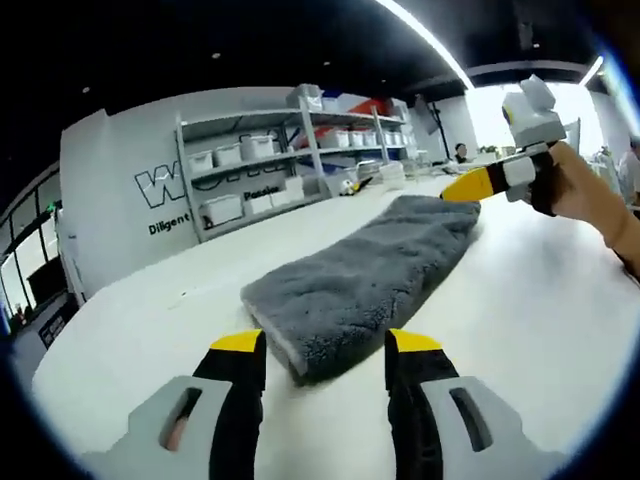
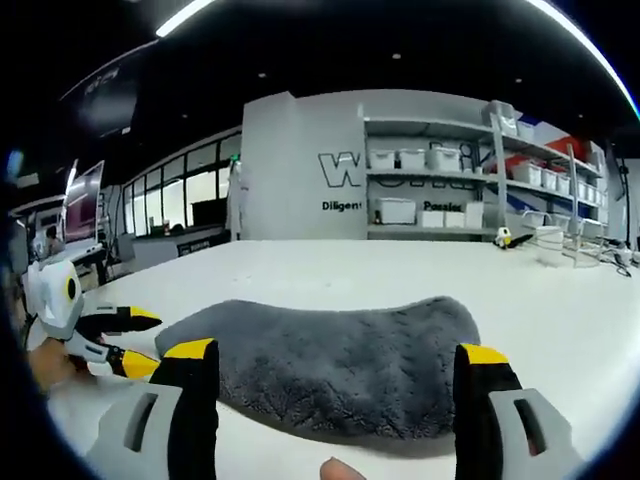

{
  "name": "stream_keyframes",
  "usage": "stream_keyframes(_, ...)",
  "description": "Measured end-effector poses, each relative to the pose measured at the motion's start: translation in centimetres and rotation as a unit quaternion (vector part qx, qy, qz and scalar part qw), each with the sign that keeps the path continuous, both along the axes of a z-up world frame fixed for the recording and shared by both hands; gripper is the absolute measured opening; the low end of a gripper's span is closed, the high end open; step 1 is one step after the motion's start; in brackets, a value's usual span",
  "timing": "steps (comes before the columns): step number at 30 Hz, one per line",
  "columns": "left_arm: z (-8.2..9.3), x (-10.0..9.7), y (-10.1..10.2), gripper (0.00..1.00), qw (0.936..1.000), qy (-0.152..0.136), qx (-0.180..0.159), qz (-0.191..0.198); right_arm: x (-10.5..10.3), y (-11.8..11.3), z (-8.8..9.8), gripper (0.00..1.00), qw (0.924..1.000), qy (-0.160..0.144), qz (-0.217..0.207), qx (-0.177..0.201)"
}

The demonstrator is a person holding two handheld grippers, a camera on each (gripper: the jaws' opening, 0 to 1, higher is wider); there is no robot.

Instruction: Open the folded towel by lifting each exposed corner and separating the folded layers until the towel lies flat within the target outline without major curled edges

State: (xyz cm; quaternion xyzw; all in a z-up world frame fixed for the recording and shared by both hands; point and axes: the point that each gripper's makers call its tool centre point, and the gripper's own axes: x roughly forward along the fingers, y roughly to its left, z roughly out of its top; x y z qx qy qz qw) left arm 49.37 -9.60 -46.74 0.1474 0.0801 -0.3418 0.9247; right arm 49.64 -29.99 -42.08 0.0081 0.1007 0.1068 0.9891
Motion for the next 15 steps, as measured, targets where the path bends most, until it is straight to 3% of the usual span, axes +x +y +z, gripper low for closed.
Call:
stream_keyframes(4, 0.0, 0.1, -0.3, 0.30, 0.9994, -0.021, 0.029, 0.003, -0.2, 0.1, 0.0, 0.99, 1.0000, -0.001, 0.001, 0.004)
stream_keyframes(10, -1.0, 0.8, -0.5, 0.29, 0.9982, -0.014, 0.058, 0.005, 0.0, 0.3, -0.1, 0.99, 1.0000, 0.002, 0.005, 0.001)
stream_keyframes(15, -1.3, 0.7, -1.0, 0.17, 0.9960, -0.019, 0.087, 0.002, -0.1, 0.2, 0.0, 0.99, 1.0000, 0.000, 0.003, 0.002)
